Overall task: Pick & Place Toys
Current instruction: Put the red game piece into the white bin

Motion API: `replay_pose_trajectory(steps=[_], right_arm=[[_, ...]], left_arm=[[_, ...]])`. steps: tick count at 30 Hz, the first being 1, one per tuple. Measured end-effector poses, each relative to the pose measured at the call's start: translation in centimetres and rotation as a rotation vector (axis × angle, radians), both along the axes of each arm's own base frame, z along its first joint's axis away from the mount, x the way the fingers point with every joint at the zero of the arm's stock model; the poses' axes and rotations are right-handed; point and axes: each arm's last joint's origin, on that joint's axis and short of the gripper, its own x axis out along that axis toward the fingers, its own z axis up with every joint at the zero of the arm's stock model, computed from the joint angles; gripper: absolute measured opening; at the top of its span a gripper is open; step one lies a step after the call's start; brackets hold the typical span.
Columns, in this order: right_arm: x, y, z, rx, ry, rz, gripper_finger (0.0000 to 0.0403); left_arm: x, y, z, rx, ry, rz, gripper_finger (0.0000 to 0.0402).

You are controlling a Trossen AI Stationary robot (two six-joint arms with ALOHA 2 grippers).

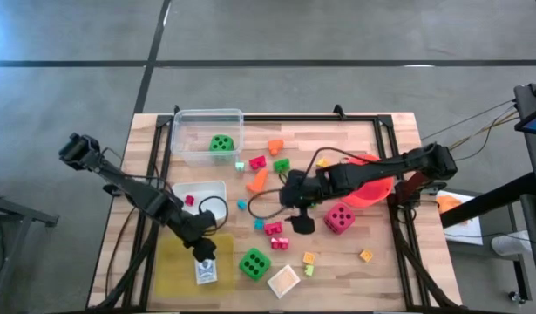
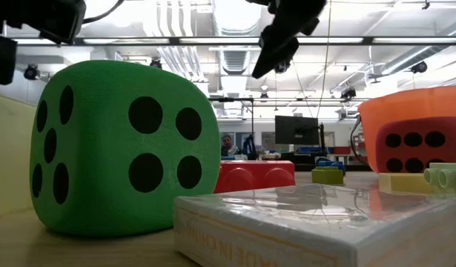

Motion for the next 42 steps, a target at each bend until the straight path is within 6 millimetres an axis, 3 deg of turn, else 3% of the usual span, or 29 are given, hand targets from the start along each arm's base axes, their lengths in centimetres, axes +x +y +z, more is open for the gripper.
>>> replay_pose_trajectory(steps=[13,22,32,42], right_arm=[[-0.6,3.4,-2.4,0.049,0.007,-0.016,0.0357],[0.8,6.1,-5.7,0.041,0.081,0.020,0.0357],[1.6,6.9,-8.4,0.024,0.129,-0.030,0.0356],[2.7,9.2,-10.7,-0.028,0.168,-0.033,0.0356]], left_arm=[[-0.4,2.9,1.5,0.101,-0.094,0.146,0.0181],[-0.3,4.8,3.3,0.145,-0.211,0.171,0.0181],[-0.1,5.1,4.1,0.169,-0.252,0.154,0.0181],[-0.1,5.1,4.1,0.177,-0.254,0.149,0.0181]])
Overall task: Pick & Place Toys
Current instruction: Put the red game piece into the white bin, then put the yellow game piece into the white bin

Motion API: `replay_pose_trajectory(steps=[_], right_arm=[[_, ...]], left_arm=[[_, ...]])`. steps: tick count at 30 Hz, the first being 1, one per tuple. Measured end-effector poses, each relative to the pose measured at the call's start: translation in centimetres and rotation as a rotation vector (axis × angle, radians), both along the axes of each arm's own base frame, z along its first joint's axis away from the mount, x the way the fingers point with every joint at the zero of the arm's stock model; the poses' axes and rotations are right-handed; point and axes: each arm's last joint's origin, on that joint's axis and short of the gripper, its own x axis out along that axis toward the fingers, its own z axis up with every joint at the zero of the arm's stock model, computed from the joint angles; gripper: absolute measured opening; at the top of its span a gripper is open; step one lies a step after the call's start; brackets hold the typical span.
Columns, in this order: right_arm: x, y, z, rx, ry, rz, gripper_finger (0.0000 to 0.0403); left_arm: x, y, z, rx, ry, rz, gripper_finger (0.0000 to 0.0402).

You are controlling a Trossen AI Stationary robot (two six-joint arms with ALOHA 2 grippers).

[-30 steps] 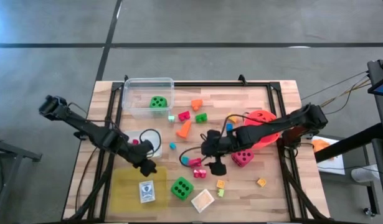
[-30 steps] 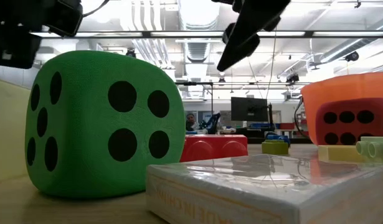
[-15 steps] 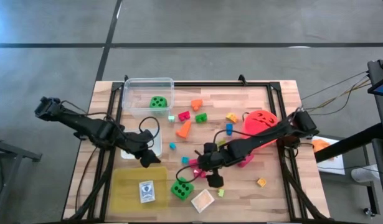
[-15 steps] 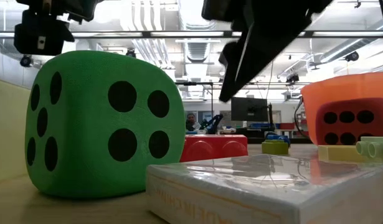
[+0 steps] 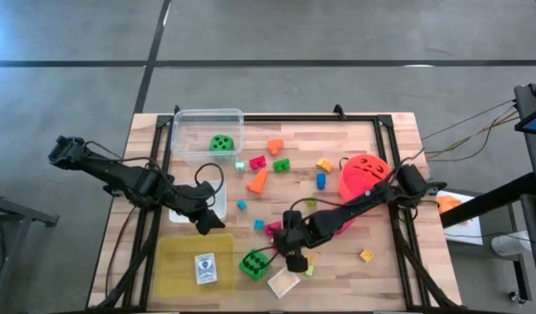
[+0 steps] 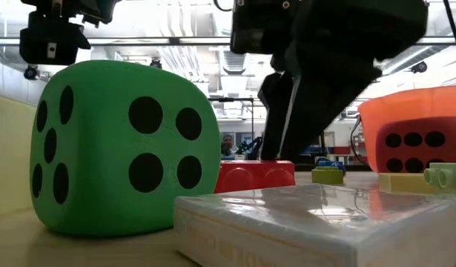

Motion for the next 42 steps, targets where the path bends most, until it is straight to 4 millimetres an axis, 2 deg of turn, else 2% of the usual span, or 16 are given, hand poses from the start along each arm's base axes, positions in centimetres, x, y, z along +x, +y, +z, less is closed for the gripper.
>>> replay_pose_trajectory(steps=[4,7,18,20,22,32,42], right_arm=[[0.7,0.2,-0.7,-0.017,0.016,-0.037,0.0354],[0.8,0.1,-1.1,-0.049,0.039,-0.053,0.0332],[0.3,-0.2,-1.3,-0.062,0.084,-0.073,0.0165],[0.2,-0.2,-1.1,-0.057,0.084,-0.077,0.0153],[0.2,-0.2,-1.1,-0.050,0.082,-0.096,0.0122],[-0.1,0.1,0.2,0.014,0.066,-0.120,0.0017],[-0.8,-0.1,3.6,0.073,-0.001,-0.120,0.0008]], left_arm=[[0.0,0.0,0.0,0.001,-0.002,-0.002,0.0181],[0.0,0.0,0.0,-0.002,-0.004,-0.004,0.0181],[-0.2,0.0,0.3,-0.013,-0.017,-0.006,0.0181],[-0.2,0.0,0.3,-0.013,-0.017,-0.006,0.0181],[-0.2,0.0,0.3,-0.015,-0.016,-0.008,0.0181],[-0.2,-0.2,0.3,-0.030,-0.012,-0.067,0.0181],[-0.3,-0.2,0.3,-0.008,-0.018,-0.100,0.0181]])
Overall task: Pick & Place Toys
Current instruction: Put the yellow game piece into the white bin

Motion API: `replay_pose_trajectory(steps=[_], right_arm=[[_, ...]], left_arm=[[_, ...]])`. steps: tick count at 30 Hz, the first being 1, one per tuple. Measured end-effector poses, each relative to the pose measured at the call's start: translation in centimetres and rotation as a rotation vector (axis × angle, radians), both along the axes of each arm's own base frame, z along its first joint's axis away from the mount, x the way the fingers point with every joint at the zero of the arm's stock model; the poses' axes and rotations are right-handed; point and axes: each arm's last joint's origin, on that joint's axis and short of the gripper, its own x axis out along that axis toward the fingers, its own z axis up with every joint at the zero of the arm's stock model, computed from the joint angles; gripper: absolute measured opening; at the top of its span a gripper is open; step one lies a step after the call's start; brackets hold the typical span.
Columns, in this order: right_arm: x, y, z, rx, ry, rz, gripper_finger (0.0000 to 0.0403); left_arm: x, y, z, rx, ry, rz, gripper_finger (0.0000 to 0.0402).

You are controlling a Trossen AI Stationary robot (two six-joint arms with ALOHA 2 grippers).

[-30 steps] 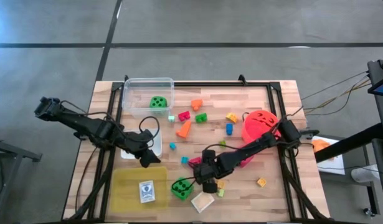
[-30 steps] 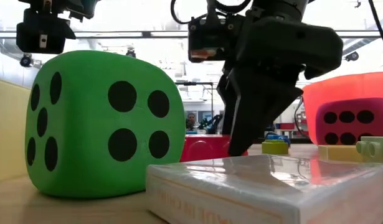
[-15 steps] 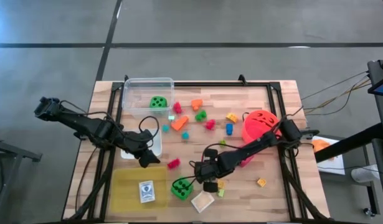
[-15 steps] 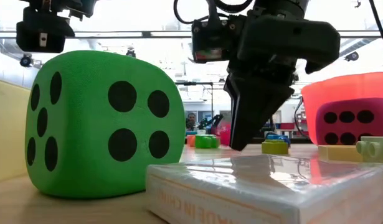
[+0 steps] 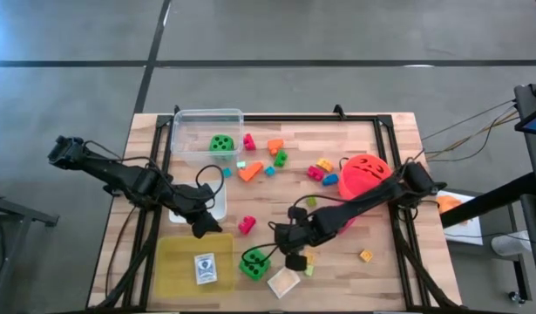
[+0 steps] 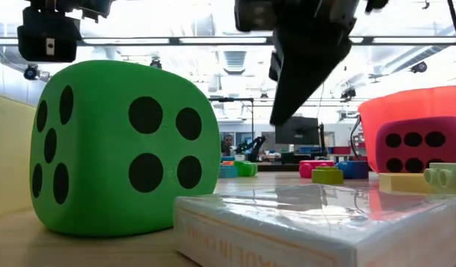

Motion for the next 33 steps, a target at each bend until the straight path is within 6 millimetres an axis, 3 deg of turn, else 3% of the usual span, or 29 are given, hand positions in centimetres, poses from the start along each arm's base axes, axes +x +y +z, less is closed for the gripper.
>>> replay_pose_trajectory(steps=[7,15,20,27,33], right_arm=[[-1.0,0.9,1.1,0.191,0.082,0.083,0.0030],[-2.5,3.3,0.8,0.253,0.164,0.043,0.0158],[-3.3,3.0,0.4,0.184,0.215,-0.152,0.0218],[-3.2,3.0,-0.9,0.152,0.242,-0.224,0.0249],[-3.0,3.1,-1.6,0.144,0.256,-0.225,0.0254]], left_arm=[[0.0,0.0,0.0,0.013,-0.007,-0.026,0.0181],[0.0,0.0,0.0,0.016,-0.007,-0.029,0.0181],[0.0,0.0,0.0,0.016,-0.007,-0.028,0.0181],[0.0,0.0,0.0,0.016,-0.007,-0.024,0.0181],[0.0,0.0,0.0,0.010,-0.003,-0.018,0.0181]])
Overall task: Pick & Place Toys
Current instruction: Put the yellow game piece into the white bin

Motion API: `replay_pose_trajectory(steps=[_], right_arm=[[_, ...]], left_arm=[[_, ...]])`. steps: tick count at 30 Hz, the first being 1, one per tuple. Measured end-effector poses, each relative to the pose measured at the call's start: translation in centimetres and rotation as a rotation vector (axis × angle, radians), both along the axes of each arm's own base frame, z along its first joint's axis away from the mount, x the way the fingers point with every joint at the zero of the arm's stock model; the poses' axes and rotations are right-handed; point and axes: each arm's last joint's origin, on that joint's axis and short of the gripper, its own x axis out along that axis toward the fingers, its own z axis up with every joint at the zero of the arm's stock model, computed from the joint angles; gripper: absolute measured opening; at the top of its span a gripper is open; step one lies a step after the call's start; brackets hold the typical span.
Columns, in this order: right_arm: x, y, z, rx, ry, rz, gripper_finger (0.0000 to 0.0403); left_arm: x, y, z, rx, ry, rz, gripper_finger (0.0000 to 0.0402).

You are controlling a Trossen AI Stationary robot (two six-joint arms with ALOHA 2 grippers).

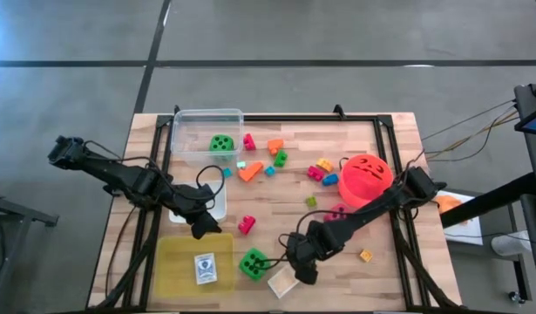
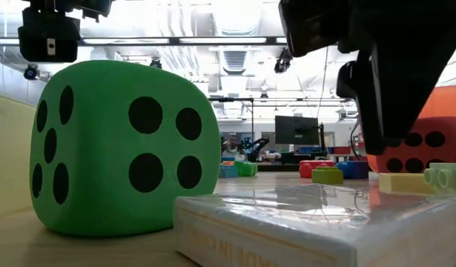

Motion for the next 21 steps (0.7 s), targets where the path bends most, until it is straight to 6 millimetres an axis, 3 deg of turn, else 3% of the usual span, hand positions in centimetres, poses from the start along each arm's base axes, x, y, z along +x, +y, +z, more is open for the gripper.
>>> replay_pose_trajectory(steps=[21], right_arm=[[-0.9,0.1,-1.1,-0.038,0.024,0.013,0.0254]], left_arm=[[0.2,0.5,0.0,-0.008,0.003,0.033,0.0181]])
